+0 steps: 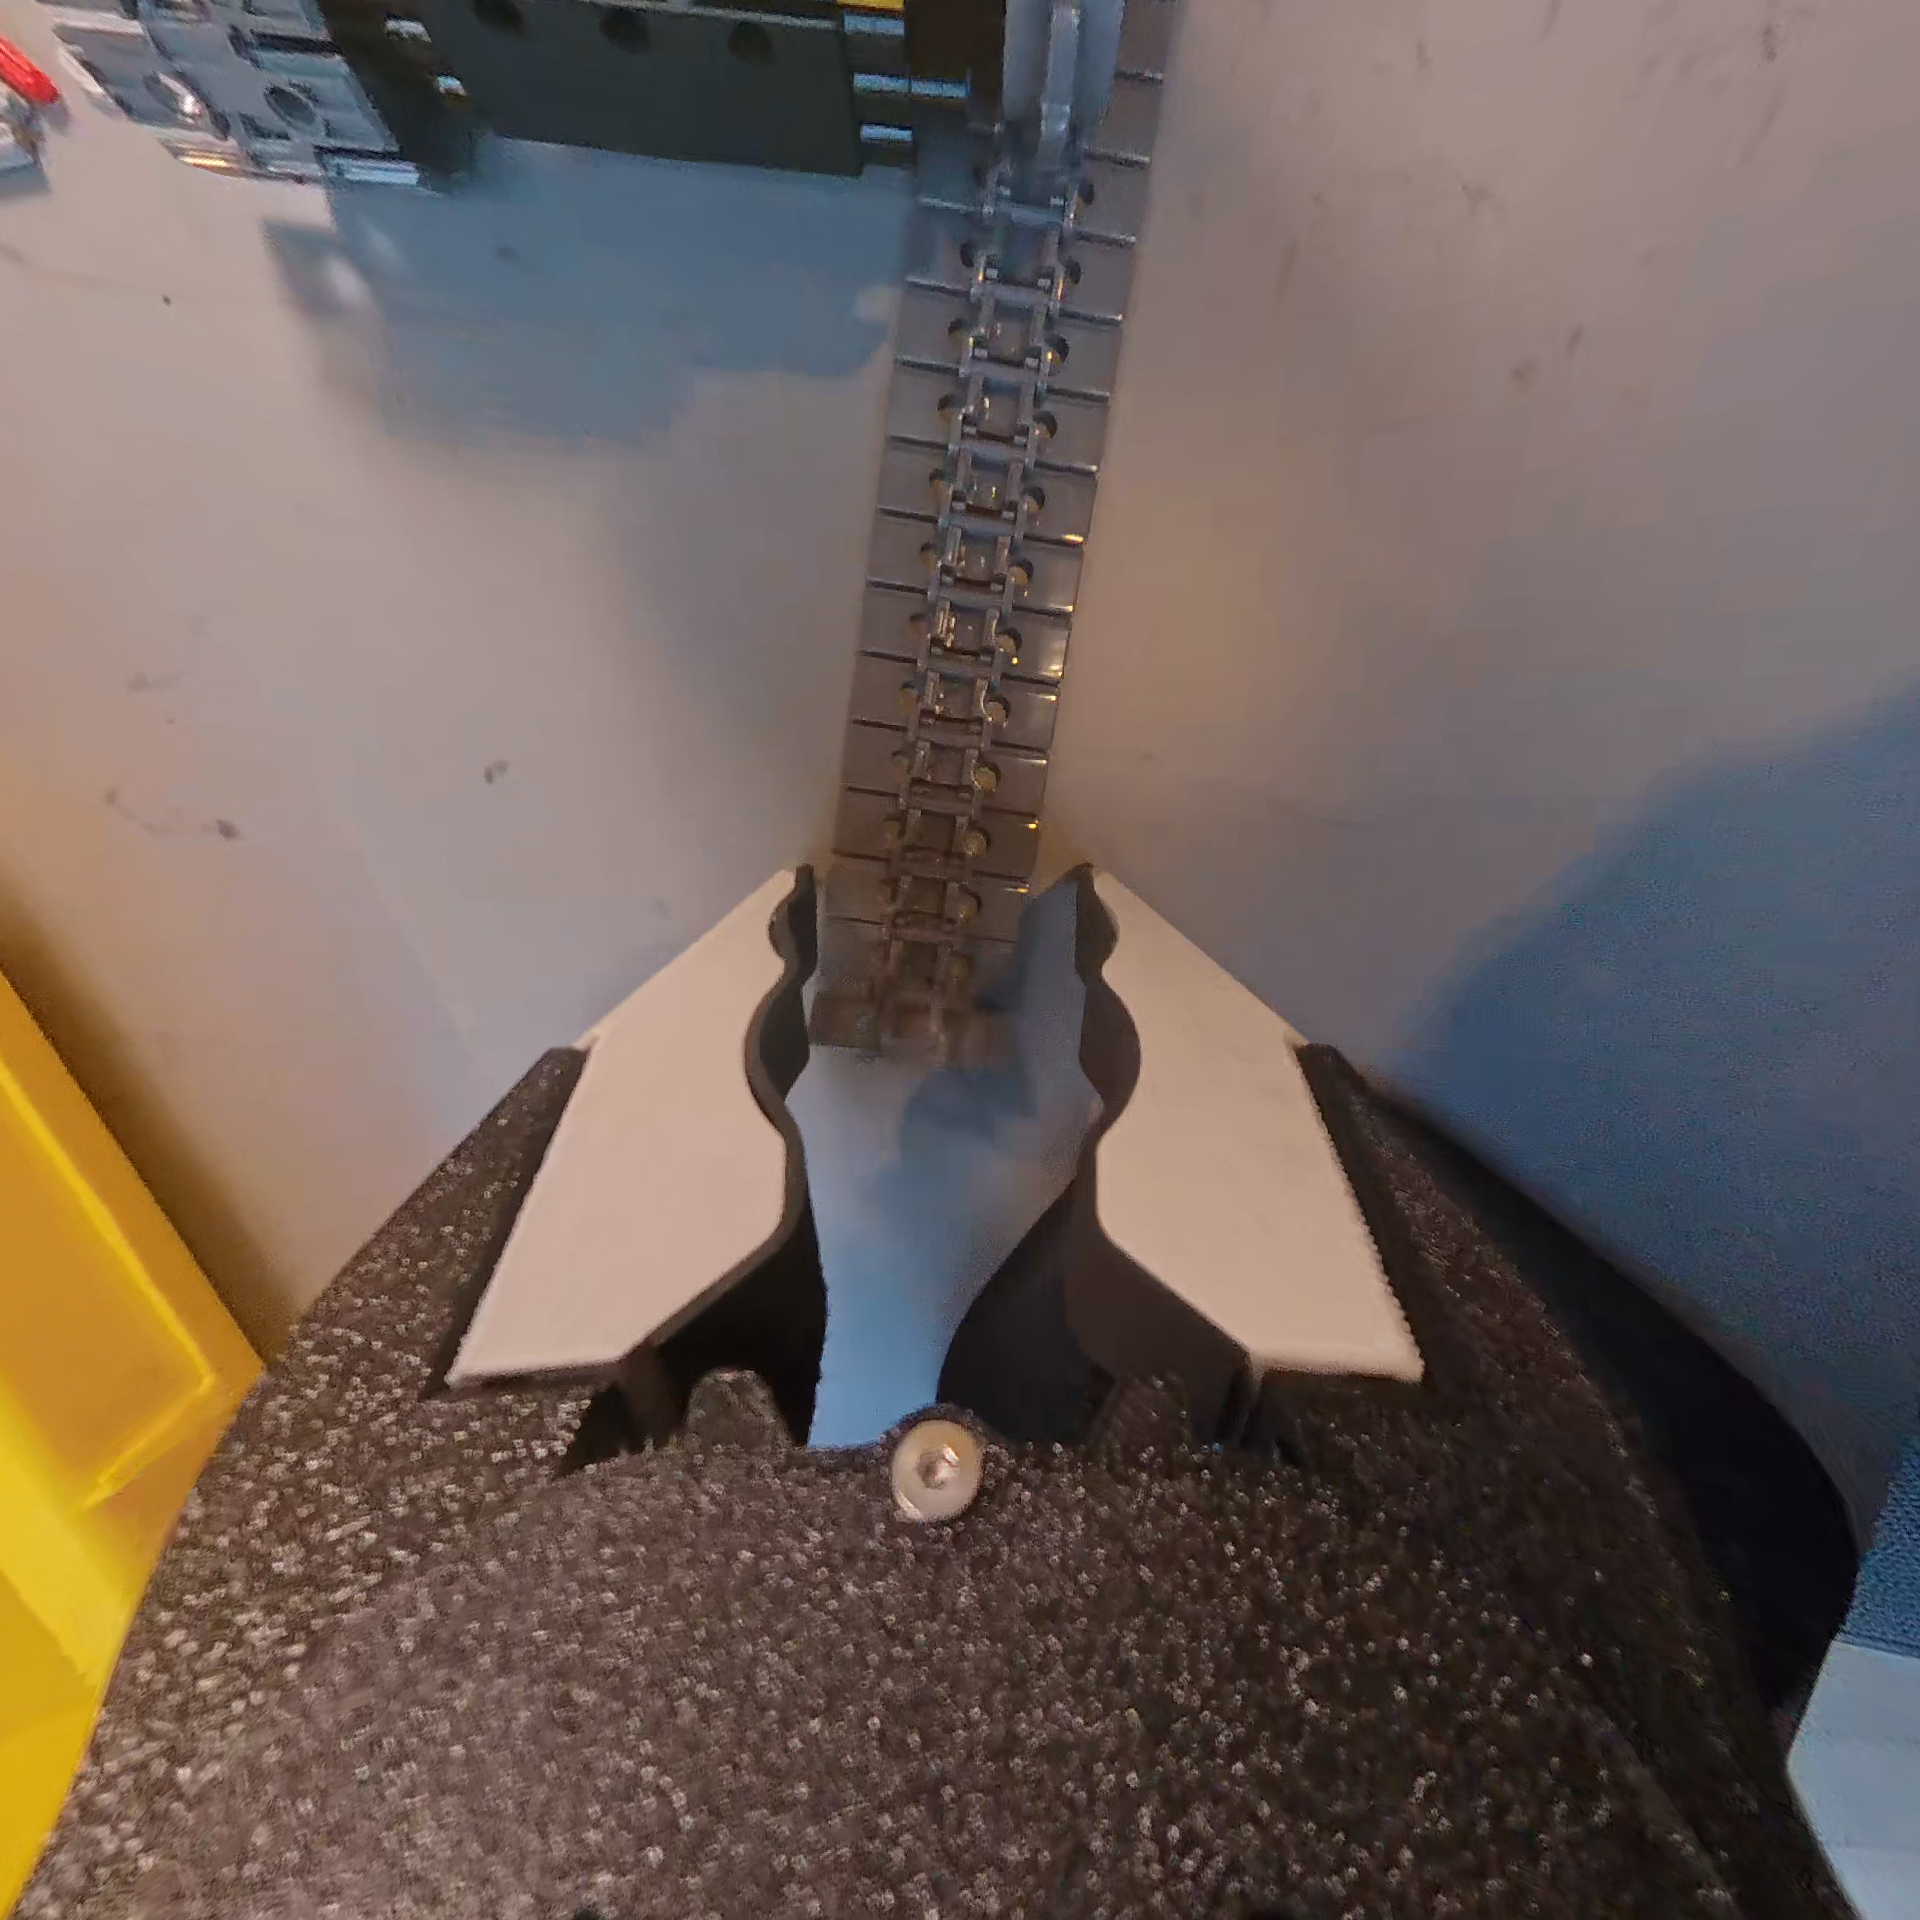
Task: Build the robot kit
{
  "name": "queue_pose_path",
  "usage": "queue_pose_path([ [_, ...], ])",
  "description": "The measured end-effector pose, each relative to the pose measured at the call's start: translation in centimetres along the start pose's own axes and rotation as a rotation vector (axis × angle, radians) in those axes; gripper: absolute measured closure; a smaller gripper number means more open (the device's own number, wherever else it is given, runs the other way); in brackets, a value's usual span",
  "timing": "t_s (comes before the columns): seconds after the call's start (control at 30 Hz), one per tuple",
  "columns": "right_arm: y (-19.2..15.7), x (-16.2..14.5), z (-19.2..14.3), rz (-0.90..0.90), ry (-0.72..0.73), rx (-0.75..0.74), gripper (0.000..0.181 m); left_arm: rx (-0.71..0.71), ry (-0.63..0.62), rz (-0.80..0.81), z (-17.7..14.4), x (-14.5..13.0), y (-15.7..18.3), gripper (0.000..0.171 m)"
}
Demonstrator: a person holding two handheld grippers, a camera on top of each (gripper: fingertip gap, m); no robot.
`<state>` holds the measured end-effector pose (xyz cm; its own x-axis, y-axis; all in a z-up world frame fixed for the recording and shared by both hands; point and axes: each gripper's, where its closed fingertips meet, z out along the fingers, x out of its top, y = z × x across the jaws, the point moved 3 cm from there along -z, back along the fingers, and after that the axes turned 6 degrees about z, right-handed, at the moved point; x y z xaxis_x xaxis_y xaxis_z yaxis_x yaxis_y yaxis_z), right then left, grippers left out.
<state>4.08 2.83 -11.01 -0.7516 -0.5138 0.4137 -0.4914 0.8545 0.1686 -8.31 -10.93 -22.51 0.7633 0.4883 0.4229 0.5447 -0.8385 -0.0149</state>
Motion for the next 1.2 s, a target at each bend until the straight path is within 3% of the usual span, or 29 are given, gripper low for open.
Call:
queue_pose_path([
  [0.07, 0.6, -0.5, 1.8, 0.014, -0.051, 0.045, 0.057, 0.008, 0.0, -0.006, 0.0, -0.1, -0.1, 0.125],
  [0.13, 0.4, -1.7, 2.9, 0.024, -0.121, 0.093, 0.076, 0.019, -0.009, -0.002, -0.1, -0.2, 0.0, 0.128],
  [0.33, 0.0, -3.3, 2.4, 0.035, -0.152, 0.08, 0.076, 0.015, -0.022, 0.008, -0.3, -0.7, 0.2, 0.134],
  [0.97, -0.1, -2.3, 2.8, 0.083, -0.078, 0.05, 0.075, 0.008, -0.036, 0.04, -0.7, -1.4, 0.2, 0.134],
  [1.2, -0.2, -2.2, 2.9, 0.088, -0.053, 0.038, 0.075, 0.012, 0.081, 0.018, -2.6, -0.2, 0.0, 0.135],
])
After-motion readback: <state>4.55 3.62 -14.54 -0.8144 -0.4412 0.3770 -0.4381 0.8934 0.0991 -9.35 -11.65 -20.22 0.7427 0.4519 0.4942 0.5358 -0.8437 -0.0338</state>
